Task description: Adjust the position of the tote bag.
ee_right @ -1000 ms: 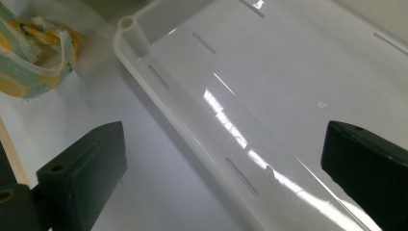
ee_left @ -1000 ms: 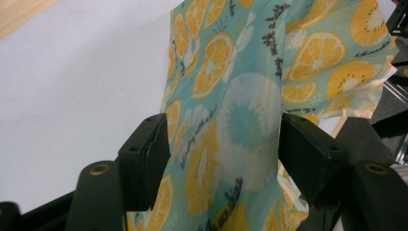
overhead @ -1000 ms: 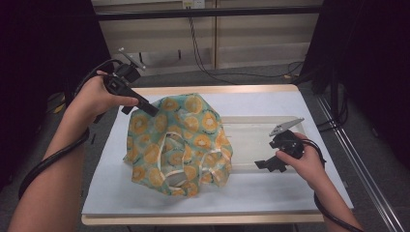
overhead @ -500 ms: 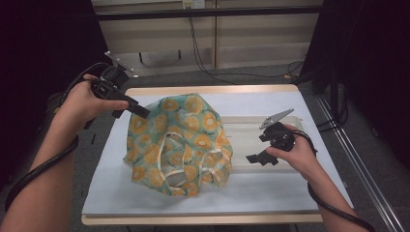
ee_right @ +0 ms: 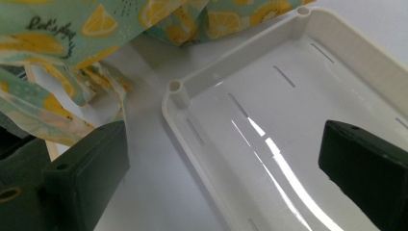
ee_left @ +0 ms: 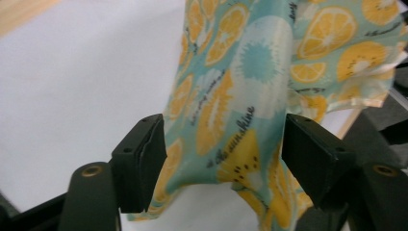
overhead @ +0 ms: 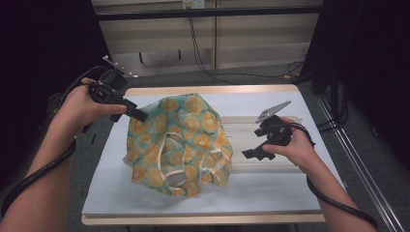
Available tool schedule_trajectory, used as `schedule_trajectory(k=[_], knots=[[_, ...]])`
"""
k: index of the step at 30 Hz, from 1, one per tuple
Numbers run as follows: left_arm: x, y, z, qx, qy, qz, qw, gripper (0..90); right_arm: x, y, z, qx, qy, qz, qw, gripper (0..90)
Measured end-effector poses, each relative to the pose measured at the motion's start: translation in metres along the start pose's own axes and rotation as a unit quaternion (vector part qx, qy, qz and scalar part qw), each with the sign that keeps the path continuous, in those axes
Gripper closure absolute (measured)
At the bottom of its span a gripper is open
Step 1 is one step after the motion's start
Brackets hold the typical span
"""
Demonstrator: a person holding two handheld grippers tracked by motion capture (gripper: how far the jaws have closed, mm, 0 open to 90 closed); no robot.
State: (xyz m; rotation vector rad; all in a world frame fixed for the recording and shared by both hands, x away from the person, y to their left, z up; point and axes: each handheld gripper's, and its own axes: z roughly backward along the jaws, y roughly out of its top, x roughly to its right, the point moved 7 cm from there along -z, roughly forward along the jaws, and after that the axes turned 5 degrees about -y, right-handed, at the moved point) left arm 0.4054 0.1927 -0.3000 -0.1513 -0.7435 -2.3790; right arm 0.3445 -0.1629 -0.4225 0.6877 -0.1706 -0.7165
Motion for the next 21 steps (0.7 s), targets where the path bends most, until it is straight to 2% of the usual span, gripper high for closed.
schedule_trajectory(k=[2,3,4,9,14,19,21], knots=[[-0.002,-0.002,0.001,-0.002,0.009,-0.002,1.0000,32.0,0.001,0.002,0.000,0.004,0.004,-0.007,1.0000,4.6],[-0.002,-0.003,0.001,0.002,0.011,0.007,0.9999,32.2,0.002,0.004,0.000,0.006,0.004,-0.006,1.0000,5.0],[-0.003,-0.005,0.001,0.000,0.011,0.004,0.9999,32.7,0.003,0.005,0.000,0.005,0.005,-0.008,0.9999,5.2],[-0.003,-0.009,0.002,0.007,0.003,0.013,0.9999,34.4,0.002,0.013,0.002,0.005,0.010,-0.004,0.9999,8.3],[-0.005,-0.013,0.001,0.005,0.002,0.012,0.9999,36.0,0.000,0.022,0.004,0.009,0.017,-0.005,0.9998,8.3],[-0.005,-0.012,-0.001,0.012,0.001,0.014,0.9998,41.3,-0.001,0.029,0.008,0.008,0.021,0.001,0.9998,9.7],[-0.004,-0.013,-0.003,0.007,-0.003,0.018,0.9998,44.0,-0.002,0.032,0.009,0.004,0.026,0.004,0.9997,10.5]])
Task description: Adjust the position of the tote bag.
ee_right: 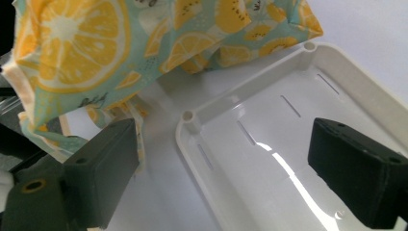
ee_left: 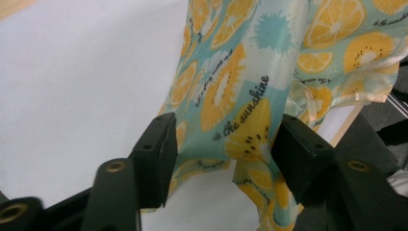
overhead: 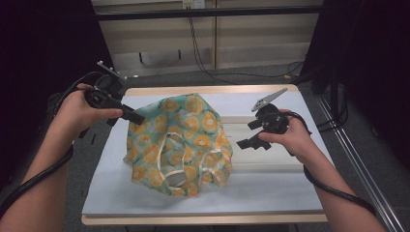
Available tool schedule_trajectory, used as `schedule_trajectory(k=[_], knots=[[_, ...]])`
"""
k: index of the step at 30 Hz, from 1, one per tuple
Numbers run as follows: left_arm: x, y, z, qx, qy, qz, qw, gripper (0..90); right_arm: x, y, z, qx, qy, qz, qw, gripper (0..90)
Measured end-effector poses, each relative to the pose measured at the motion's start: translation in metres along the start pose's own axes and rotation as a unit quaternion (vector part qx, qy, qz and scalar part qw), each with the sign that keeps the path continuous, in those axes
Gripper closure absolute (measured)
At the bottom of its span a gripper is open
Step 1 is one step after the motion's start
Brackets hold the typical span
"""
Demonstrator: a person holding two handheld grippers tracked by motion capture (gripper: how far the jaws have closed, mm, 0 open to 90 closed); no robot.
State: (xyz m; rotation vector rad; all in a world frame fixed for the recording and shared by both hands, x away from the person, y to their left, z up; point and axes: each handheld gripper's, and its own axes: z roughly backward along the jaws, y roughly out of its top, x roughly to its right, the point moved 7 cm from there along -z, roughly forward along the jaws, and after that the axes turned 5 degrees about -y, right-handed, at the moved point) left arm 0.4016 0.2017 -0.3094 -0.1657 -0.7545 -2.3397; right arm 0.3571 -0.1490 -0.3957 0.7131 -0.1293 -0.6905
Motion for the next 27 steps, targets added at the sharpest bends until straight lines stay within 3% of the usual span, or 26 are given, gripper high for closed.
schedule_trajectory(k=[1,10,11,17,21,27], knots=[[-0.001,0.000,0.000,-0.005,0.000,-0.008,1.0000,44.3,-0.001,0.001,0.000,-0.001,0.001,0.003,1.0000,10.5],[0.000,0.002,0.003,0.005,0.001,-0.006,1.0000,48.8,-0.003,0.016,0.006,0.005,0.006,0.007,0.9999,9.8],[0.000,0.002,0.004,0.004,0.002,-0.015,0.9999,49.2,-0.003,0.018,0.007,0.005,0.005,0.006,1.0000,9.6],[0.000,0.002,0.006,0.006,0.004,-0.014,0.9999,51.9,-0.008,0.034,0.007,0.026,0.017,0.006,0.9995,9.5],[0.002,0.002,0.004,0.006,-0.002,-0.008,1.0000,58.4,-0.015,0.043,0.005,0.022,0.021,0.017,0.9994,9.6],[0.001,0.004,0.006,0.008,-0.007,-0.014,0.9998,70.2,-0.019,0.057,0.006,0.022,0.025,0.018,0.9993,9.8]])
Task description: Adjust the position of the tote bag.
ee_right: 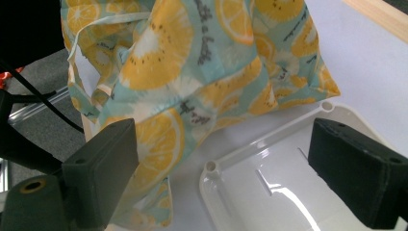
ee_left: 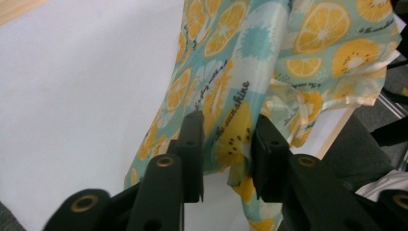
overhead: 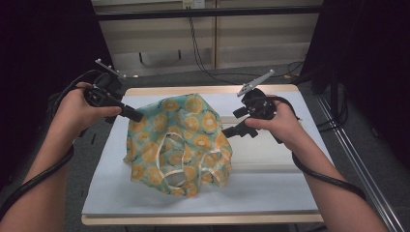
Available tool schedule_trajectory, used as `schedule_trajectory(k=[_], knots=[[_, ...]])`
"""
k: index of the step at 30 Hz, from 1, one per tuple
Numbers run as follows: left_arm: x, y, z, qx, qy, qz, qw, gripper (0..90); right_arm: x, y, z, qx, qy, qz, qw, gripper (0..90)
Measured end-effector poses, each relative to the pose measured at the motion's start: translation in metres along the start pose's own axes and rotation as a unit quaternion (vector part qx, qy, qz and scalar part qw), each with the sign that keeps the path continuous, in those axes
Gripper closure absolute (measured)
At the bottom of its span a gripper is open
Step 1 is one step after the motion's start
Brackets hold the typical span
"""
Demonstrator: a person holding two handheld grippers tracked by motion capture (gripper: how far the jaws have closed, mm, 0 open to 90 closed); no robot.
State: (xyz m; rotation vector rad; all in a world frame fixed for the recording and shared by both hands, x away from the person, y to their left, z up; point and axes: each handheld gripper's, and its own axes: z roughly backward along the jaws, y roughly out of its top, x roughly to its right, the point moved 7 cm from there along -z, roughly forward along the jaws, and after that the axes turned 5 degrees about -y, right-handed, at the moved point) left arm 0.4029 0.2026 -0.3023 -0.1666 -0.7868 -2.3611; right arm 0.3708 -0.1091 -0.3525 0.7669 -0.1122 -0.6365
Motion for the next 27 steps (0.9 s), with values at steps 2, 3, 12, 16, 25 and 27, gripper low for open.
schedule_trajectory(k=[2,3,12,16,25,27], knots=[[0.000,0.001,0.001,0.002,-0.001,0.001,1.0000,72.3,-0.001,0.005,0.000,0.002,-0.001,0.004,1.0000,9.8],[0.000,0.001,0.001,0.003,-0.004,0.002,1.0000,72.8,-0.001,0.007,0.001,0.002,0.000,0.004,1.0000,9.7],[0.001,0.005,0.001,0.010,-0.003,0.007,0.9999,79.0,-0.011,0.021,-0.009,-0.006,0.007,-0.005,0.9999,10.2],[0.001,0.007,0.003,0.011,-0.004,0.004,0.9999,80.2,-0.016,0.027,-0.015,-0.009,0.007,-0.006,0.9999,15.7],[-0.001,0.009,0.007,0.018,-0.007,0.006,0.9998,82.8,-0.002,0.026,-0.024,-0.022,-0.012,-0.019,0.9995,63.6],[-0.001,0.009,0.011,0.018,-0.007,0.001,0.9998,84.2,0.002,0.025,-0.023,-0.014,-0.001,-0.032,0.9994,79.3]])
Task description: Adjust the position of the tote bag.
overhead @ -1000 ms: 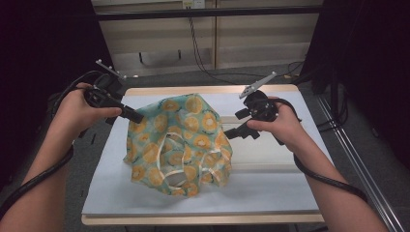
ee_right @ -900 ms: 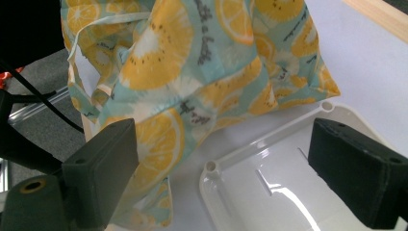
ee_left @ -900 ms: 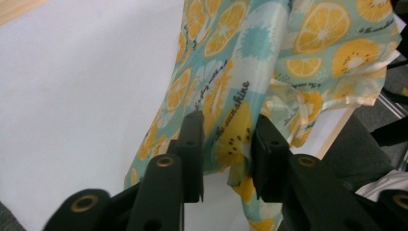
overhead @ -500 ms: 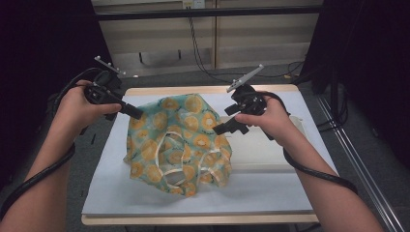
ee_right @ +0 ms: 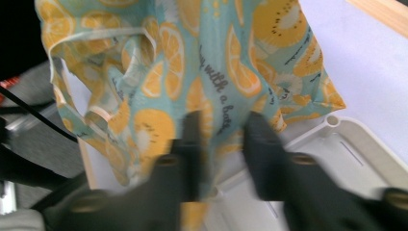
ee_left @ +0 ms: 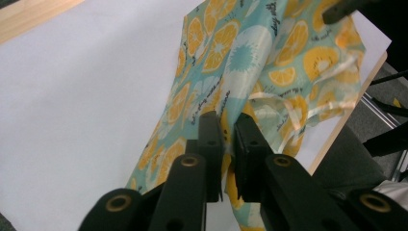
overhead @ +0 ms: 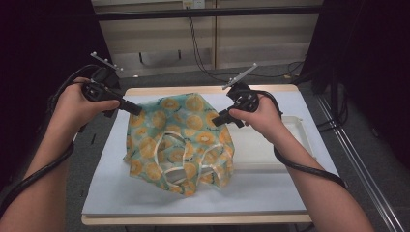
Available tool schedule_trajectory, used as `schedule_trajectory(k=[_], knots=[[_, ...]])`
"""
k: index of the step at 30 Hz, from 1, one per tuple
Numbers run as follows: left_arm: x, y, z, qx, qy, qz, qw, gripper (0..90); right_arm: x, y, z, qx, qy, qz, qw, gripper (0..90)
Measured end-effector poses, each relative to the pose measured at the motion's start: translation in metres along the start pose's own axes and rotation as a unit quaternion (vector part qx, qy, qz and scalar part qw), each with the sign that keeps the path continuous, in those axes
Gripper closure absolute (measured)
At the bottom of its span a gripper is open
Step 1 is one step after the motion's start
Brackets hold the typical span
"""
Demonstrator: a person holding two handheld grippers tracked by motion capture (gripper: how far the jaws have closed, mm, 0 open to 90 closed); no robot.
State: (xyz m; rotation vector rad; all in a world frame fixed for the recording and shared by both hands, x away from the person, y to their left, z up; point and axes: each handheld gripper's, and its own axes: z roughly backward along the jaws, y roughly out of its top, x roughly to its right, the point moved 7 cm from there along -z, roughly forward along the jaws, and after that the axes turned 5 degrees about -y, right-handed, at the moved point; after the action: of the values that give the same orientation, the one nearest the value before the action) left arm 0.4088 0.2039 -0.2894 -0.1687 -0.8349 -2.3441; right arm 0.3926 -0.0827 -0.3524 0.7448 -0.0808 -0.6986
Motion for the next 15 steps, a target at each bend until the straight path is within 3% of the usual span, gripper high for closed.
schedule_trajectory(k=[2,5,10,12,13,15], knots=[[0.000,0.002,0.004,0.007,0.000,0.000,1.0000,85.1,0.003,-0.001,0.002,-0.001,0.006,-0.012,0.9999,86.8],[-0.001,0.007,0.011,0.015,0.002,-0.002,0.9999,87.8,0.005,0.003,0.006,0.017,0.025,-0.022,0.9993,89.1],[-0.006,0.016,0.022,0.024,0.016,-0.006,0.9996,89.5,-0.001,0.014,0.013,0.030,0.024,-0.009,0.9992,89.2],[-0.009,0.018,0.021,0.027,0.019,0.006,0.9994,89.5,-0.001,0.019,0.015,0.033,0.023,-0.009,0.9992,89.2],[-0.012,0.019,0.022,0.027,0.021,-0.003,0.9994,89.5,0.000,0.021,0.016,0.035,0.025,-0.012,0.9990,89.2],[-0.015,0.022,0.020,0.035,0.019,0.004,0.9992,89.6,0.003,0.025,0.016,0.034,0.020,-0.013,0.9991,89.2]])
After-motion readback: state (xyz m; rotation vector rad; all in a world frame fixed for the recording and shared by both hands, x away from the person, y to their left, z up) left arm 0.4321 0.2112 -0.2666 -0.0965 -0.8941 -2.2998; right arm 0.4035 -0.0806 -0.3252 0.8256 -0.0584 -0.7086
